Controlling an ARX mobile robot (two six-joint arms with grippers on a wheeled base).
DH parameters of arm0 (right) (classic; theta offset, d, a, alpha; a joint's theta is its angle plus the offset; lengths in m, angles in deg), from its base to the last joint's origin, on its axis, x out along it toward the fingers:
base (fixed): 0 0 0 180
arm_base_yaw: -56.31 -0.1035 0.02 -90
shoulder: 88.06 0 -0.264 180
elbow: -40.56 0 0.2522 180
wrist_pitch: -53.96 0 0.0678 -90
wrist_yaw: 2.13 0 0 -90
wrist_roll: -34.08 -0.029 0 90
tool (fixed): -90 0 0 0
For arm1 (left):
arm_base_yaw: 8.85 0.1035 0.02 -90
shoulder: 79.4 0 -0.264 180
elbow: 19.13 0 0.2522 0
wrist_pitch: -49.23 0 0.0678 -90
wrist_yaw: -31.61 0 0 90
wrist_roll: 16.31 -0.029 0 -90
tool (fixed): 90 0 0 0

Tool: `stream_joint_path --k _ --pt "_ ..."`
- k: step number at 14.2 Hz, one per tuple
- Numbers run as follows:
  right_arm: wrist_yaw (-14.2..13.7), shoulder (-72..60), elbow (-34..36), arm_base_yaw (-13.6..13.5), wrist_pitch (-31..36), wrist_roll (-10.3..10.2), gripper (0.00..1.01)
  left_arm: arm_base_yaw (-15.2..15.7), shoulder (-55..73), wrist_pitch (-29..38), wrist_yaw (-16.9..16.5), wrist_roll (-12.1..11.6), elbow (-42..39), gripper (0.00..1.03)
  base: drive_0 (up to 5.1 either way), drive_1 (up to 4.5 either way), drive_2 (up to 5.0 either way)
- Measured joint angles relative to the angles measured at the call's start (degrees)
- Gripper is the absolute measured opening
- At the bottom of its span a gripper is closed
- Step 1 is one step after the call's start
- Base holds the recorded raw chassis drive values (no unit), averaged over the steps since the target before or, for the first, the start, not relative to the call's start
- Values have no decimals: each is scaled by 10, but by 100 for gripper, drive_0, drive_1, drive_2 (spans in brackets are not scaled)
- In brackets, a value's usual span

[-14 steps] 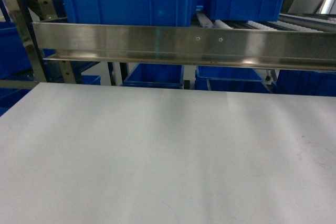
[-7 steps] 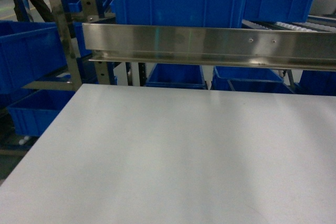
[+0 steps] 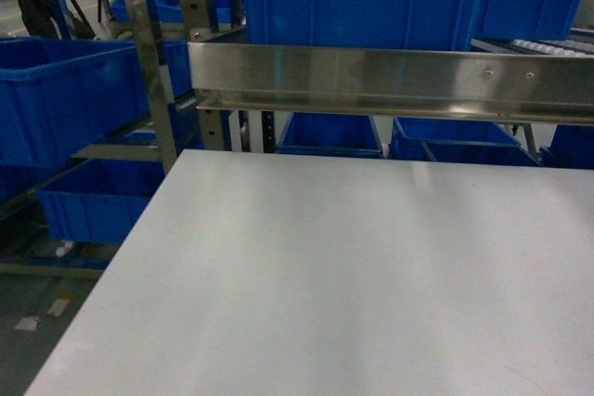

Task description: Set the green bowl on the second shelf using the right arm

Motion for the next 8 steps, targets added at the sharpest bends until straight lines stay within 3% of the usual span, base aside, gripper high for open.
stream_joint_path --k 8 --pt "0 1 0 0 0 0 2 0 0 -1 0 0 0 98 -501 244 244"
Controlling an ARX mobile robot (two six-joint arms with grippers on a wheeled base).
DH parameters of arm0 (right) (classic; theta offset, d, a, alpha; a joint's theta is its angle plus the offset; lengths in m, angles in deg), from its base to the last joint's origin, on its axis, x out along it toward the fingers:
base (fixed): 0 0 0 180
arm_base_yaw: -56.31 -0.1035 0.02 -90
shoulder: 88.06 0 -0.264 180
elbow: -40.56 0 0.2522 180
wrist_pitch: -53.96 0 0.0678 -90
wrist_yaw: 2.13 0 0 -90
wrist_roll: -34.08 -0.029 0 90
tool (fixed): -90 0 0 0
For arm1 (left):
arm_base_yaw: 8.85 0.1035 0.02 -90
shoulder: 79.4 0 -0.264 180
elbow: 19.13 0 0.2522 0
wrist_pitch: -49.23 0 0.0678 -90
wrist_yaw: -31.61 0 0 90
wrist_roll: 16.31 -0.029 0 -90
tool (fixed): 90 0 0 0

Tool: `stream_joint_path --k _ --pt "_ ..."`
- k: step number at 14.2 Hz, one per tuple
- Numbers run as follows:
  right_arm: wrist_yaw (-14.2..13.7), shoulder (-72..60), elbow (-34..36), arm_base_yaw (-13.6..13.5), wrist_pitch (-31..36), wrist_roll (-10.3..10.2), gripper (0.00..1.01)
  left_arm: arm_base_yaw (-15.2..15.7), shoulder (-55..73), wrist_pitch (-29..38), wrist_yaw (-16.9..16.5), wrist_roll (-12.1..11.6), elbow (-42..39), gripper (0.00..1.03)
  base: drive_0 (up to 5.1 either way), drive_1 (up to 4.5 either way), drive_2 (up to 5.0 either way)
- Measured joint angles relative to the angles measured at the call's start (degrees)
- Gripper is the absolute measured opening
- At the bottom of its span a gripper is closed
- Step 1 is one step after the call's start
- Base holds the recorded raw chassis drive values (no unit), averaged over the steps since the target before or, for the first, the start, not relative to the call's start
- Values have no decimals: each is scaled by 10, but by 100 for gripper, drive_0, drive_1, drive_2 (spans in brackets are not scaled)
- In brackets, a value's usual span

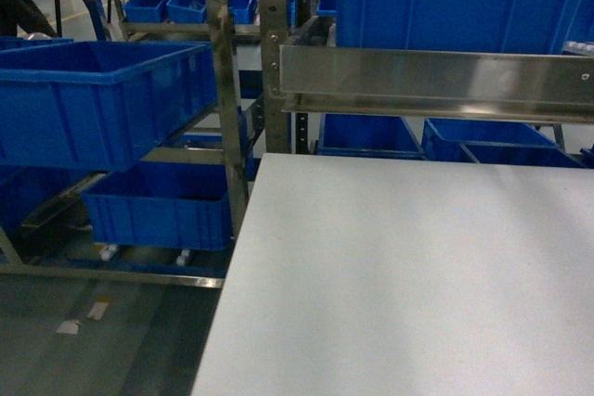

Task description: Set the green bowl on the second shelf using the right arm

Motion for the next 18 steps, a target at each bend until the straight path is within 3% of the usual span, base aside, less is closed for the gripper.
stream_joint_path --k 18 --pt "0 -1 0 0 -1 0 2 0 0 -1 0 0 0 98 -506 239 239"
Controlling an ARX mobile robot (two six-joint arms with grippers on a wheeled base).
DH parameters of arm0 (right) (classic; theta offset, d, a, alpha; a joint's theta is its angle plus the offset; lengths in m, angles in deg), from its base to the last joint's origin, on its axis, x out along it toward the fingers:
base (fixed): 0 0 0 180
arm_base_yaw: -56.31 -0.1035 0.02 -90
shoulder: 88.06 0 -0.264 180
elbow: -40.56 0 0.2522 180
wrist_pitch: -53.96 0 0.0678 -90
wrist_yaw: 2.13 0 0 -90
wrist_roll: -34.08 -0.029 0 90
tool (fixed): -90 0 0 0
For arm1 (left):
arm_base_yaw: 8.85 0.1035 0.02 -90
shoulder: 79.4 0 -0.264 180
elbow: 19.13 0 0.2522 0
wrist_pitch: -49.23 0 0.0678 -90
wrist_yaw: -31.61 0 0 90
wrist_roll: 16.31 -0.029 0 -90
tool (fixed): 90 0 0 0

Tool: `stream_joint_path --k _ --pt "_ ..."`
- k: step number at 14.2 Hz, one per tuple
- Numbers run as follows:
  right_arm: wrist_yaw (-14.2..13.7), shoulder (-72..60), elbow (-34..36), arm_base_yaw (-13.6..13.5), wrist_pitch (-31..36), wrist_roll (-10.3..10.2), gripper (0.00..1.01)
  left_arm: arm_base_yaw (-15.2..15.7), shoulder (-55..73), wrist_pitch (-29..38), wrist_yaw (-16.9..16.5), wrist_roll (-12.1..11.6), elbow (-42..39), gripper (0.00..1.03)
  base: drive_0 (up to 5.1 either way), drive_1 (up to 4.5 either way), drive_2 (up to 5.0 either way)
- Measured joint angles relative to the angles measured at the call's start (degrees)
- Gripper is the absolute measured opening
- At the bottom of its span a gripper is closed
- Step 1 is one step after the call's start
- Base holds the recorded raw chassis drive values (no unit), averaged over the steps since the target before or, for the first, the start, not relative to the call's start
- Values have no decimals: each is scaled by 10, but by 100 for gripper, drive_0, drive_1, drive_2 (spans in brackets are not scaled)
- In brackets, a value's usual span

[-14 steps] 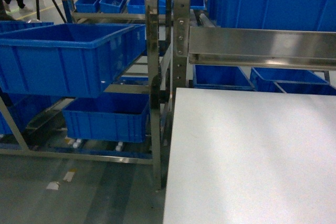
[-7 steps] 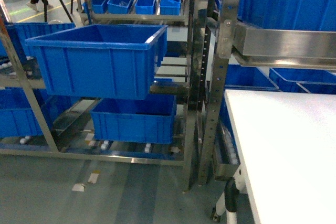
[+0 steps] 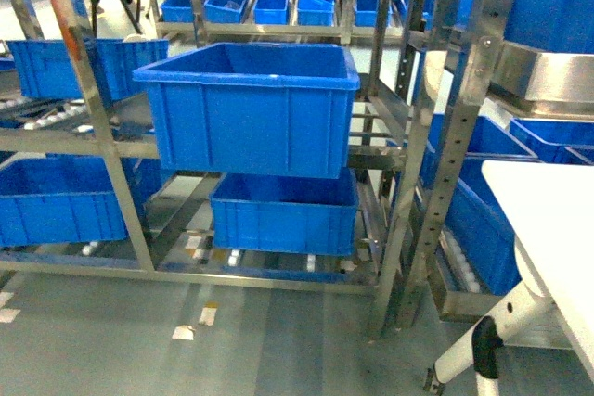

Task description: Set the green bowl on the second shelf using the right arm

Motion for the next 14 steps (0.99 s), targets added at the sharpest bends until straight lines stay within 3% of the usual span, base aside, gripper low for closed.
stream_joint_path --k 14 --pt "0 1 0 0 2 0 2 0 0 2 0 0 0 98 -501 244 244"
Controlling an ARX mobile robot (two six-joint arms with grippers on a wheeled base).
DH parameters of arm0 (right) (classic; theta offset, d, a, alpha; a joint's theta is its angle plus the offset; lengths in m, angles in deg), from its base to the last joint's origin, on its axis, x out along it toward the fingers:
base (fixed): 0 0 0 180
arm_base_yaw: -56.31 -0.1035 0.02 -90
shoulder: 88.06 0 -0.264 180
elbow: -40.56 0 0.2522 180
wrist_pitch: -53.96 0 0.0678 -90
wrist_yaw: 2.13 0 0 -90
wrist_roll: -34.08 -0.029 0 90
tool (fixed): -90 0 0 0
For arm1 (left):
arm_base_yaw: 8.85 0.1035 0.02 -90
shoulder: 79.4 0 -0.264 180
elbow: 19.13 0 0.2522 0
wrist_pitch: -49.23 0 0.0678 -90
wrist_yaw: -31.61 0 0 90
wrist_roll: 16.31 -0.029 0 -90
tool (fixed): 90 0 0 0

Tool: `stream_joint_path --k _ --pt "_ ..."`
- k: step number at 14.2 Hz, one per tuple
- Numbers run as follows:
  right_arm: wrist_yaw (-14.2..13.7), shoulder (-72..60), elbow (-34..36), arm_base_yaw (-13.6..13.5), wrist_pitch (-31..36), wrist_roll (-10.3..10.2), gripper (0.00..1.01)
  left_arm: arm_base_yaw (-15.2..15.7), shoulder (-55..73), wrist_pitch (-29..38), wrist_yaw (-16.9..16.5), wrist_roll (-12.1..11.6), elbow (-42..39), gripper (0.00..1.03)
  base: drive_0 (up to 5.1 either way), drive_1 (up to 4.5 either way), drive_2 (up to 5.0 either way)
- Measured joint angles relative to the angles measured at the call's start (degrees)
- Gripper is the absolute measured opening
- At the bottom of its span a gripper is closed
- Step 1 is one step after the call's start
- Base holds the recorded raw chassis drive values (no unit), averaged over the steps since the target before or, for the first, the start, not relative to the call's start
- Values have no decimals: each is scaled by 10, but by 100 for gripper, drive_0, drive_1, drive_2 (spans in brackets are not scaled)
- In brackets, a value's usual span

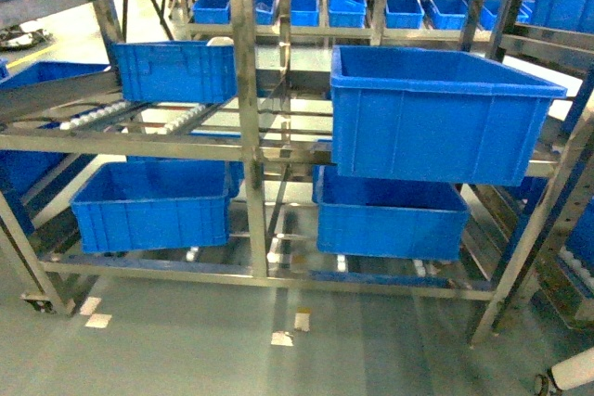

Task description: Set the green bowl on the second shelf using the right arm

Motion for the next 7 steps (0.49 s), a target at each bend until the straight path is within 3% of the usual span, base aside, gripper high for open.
stream_joint_path --k 6,7 --pt "0 -1 0 0 -2 0 2 0 0 0 1 0 0 98 -496 250 250" --pt "0 -1 0 0 -1 0 2 0 0 0 0 0 0 98 0 0 0"
